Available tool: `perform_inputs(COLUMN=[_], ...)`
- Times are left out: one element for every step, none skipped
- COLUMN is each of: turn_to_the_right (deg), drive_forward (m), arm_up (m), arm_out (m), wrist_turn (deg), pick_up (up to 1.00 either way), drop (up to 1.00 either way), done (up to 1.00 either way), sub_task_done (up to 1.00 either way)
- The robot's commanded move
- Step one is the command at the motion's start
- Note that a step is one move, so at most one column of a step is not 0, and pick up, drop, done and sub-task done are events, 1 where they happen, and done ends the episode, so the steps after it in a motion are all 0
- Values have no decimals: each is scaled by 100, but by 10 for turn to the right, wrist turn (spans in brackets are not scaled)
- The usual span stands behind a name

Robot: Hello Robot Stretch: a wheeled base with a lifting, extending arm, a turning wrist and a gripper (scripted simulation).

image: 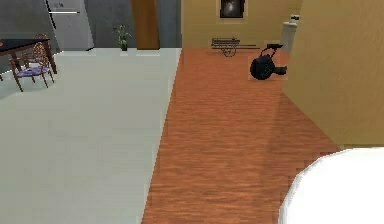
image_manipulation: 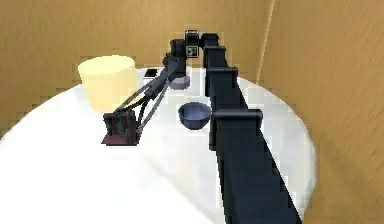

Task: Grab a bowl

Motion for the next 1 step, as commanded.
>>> perform_inputs(turn_to_the_right=[0], drive_forward=[0], arm_up=[0], arm_out=[0], wrist_turn=[450], pick_up=[0], drop=[0], done=[0], sub_task_done=[0])
